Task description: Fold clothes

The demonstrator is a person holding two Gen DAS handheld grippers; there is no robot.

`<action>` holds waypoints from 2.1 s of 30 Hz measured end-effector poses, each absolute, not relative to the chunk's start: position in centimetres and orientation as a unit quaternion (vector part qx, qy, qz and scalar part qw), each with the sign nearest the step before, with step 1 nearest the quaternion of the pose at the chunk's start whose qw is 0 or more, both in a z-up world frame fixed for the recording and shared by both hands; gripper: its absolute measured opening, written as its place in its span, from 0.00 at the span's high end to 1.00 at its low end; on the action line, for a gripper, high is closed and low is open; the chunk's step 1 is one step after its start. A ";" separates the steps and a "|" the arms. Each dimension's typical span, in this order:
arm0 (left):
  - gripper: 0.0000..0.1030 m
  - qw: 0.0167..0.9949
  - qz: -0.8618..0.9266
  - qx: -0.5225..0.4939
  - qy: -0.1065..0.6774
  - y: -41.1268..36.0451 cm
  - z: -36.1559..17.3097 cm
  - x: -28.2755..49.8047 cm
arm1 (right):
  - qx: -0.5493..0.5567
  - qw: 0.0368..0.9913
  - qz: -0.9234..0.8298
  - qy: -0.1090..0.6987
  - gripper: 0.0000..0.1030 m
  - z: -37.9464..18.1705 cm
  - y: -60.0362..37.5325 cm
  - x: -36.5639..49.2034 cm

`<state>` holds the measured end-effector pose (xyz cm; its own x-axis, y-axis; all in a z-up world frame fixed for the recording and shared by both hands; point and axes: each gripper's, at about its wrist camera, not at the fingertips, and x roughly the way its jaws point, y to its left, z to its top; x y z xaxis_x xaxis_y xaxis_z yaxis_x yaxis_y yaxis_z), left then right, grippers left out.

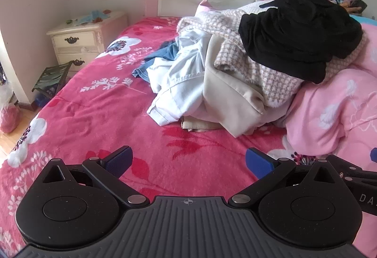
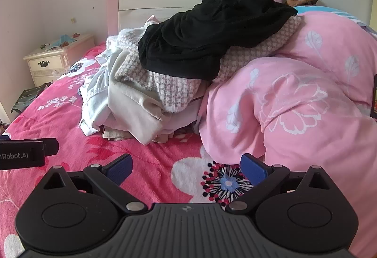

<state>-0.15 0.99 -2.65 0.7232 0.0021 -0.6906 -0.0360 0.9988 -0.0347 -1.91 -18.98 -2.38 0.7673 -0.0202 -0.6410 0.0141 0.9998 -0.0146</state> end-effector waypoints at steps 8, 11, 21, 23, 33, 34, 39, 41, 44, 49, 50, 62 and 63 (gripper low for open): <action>0.00 0.929 0.017 -0.022 0.368 1.0 -2.6 -0.2 | -0.005 0.939 -0.007 0.344 0.02 -2.4 -18.9 -1.9; 0.00 0.929 0.017 -0.023 0.369 1.1 -2.6 -0.2 | -0.007 0.939 -0.005 0.344 0.02 -2.5 -18.8 -2.0; 0.00 0.928 0.017 -0.026 0.370 1.2 -2.6 -0.1 | -0.008 0.938 -0.003 0.346 0.02 -2.5 -18.6 -1.9; 0.00 0.929 0.018 -0.026 0.370 1.2 -2.6 -0.1 | -0.009 0.938 -0.002 0.347 0.02 -2.6 -18.6 -2.0; 0.00 0.928 0.019 -0.026 0.370 1.2 -2.5 -0.1 | -0.011 0.938 -0.003 0.347 0.02 -2.7 -18.6 -1.9; 0.00 0.928 0.020 -0.027 0.370 1.2 -2.5 -0.1 | -0.011 0.938 -0.003 0.347 0.02 -2.7 -18.7 -2.0; 0.00 0.928 0.018 -0.028 0.372 1.2 -2.6 -0.1 | -0.012 0.938 -0.003 0.346 0.02 -2.7 -18.7 -1.9; 0.00 0.928 0.013 -0.031 0.371 1.2 -2.6 -0.1 | -0.012 0.938 -0.002 0.346 0.02 -2.7 -18.6 -1.8; 0.00 0.932 0.003 -0.040 0.360 1.3 -2.6 -0.1 | -0.012 0.940 0.000 0.340 0.02 -2.7 -18.9 -1.8; 0.00 0.940 -0.007 -0.066 0.334 1.4 -2.0 1.0 | -0.012 0.957 0.004 0.291 0.02 -1.3 -20.6 -0.7; 0.00 0.942 -0.015 -0.070 0.328 1.1 -1.7 1.5 | -0.017 0.962 0.008 0.273 0.02 -0.7 -21.1 -0.3; 0.00 0.969 -0.096 0.062 0.218 -9.8 -0.3 13.2 | -0.007 0.986 0.003 0.167 0.03 4.6 -30.2 14.2; 0.00 0.968 -0.100 0.061 0.222 -11.1 -0.7 14.4 | -0.005 0.985 0.000 0.171 0.04 4.4 -30.8 15.6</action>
